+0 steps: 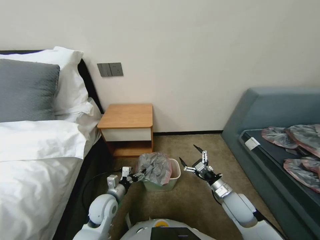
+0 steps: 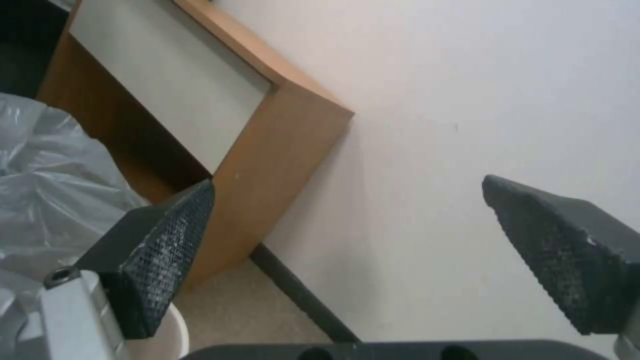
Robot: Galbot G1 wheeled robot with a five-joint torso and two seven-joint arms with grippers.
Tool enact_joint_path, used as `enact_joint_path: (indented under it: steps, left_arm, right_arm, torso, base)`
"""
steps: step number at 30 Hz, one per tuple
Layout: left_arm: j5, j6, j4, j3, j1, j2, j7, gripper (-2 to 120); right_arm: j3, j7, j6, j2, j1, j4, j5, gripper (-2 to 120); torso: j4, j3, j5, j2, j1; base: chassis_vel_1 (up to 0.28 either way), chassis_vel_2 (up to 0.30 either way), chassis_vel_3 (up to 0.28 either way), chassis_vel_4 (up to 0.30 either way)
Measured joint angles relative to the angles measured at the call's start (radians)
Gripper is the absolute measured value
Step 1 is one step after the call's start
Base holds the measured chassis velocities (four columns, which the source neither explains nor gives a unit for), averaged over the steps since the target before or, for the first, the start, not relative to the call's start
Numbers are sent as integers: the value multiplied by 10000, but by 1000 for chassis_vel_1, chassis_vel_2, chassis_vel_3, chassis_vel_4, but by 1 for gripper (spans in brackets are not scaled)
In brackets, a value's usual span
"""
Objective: Pick up the garbage bag from the table and place it over the trash can.
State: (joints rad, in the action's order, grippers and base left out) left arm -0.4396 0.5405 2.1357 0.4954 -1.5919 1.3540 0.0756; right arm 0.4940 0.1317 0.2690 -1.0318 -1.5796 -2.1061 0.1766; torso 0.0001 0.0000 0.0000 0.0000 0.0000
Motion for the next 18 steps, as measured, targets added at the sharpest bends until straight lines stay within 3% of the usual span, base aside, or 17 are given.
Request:
enact_joint_path:
  steps: [9,18]
  left_arm:
    - [-474,-587,140,80,-81,164,-186,97]
    - [-316,-598,-223,68,394,242,-593,97]
  right_arm:
    - [-42,9,5,-178,23,67,49,100]
    - [16,12,5,-179,-78,7,66,100]
  torso:
    - [-1,0,-1,1,0]
    - [-1,0,-1,0,0]
  base:
    - [0,0,0,0]
    - [0,0,0,0]
